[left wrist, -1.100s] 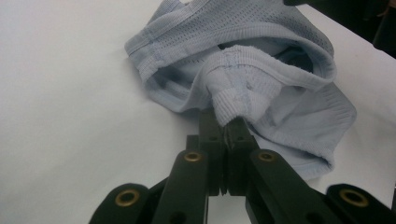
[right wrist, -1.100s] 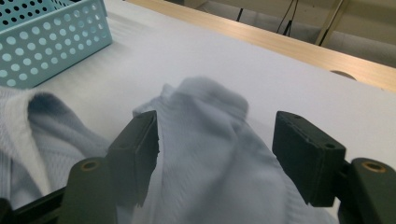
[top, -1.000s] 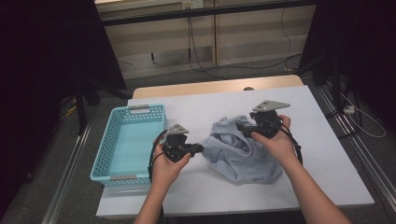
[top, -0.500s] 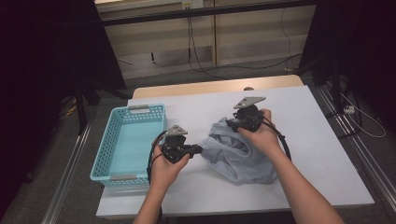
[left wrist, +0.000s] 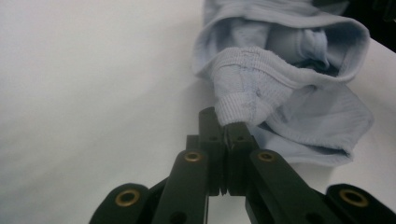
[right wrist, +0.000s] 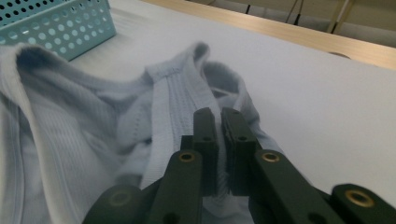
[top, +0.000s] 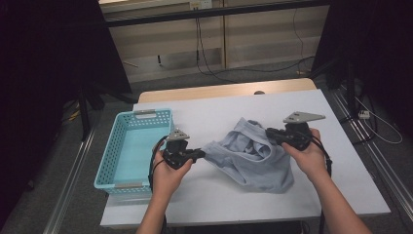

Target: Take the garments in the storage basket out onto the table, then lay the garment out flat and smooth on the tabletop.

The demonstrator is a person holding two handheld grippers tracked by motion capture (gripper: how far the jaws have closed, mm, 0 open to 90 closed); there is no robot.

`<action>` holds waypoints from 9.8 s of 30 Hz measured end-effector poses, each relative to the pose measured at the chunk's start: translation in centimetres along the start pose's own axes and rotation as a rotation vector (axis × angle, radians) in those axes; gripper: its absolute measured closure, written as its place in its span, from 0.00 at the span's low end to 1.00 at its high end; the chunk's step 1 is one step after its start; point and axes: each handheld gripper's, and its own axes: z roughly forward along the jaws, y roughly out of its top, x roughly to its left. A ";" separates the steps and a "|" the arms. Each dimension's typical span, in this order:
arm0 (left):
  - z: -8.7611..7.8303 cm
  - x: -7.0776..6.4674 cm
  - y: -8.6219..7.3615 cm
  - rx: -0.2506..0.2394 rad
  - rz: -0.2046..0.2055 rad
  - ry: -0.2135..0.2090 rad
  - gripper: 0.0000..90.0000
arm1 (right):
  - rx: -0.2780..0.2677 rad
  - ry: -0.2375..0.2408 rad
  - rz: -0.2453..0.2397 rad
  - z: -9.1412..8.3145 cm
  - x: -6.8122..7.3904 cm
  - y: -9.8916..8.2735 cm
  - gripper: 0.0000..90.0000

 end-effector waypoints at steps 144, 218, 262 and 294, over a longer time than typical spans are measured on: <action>2.8 -1.9 2.1 -0.020 0.064 -0.085 0.98 | 0.033 -0.055 0.034 -2.3 2.2 -6.6 0.39; -1.1 0.9 9.9 -0.047 -0.006 -0.145 0.98 | -0.246 -0.021 0.152 -5.1 -2.4 5.2 0.99; 1.9 5.7 15.3 -0.064 -0.058 0.109 0.37 | -0.303 -0.228 0.272 -0.9 -6.7 12.6 0.36; 2.8 3.9 6.7 0.032 -0.048 0.068 0.39 | -0.138 -0.099 0.136 -1.6 -2.0 -4.0 0.17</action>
